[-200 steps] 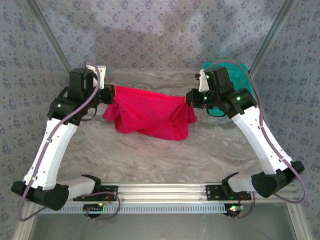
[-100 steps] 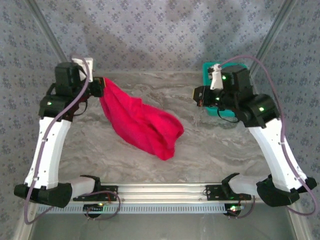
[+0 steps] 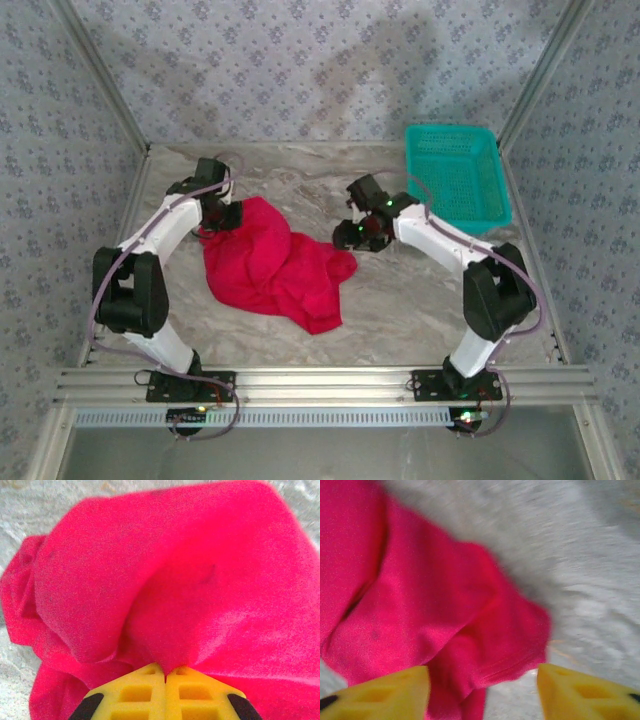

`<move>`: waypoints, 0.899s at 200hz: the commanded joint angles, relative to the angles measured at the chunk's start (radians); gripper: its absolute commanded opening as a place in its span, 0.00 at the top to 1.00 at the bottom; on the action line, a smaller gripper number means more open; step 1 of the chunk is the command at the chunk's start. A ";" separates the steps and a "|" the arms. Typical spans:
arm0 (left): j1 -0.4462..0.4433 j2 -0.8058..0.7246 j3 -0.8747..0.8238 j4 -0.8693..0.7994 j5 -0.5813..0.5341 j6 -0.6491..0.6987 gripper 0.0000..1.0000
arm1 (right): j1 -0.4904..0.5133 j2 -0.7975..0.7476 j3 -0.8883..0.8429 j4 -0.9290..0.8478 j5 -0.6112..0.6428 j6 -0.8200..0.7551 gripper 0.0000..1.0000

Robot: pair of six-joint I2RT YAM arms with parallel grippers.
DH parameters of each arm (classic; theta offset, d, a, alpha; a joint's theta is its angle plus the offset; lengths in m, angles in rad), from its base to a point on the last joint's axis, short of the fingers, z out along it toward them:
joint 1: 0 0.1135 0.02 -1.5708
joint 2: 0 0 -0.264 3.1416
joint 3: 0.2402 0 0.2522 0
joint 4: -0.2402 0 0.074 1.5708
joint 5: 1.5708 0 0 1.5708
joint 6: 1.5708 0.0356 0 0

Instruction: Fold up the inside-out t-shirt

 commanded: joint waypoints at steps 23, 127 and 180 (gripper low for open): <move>0.004 -0.051 0.012 0.025 -0.005 -0.031 0.96 | 0.192 -0.076 -0.136 0.045 0.010 0.028 0.27; 0.026 -0.211 0.016 -0.053 -0.037 -0.049 1.00 | 0.222 -0.060 0.007 -0.124 0.175 0.062 1.00; 0.000 -0.225 0.063 -0.035 -0.067 -0.044 1.00 | -0.033 -0.188 0.004 -0.110 0.119 0.005 1.00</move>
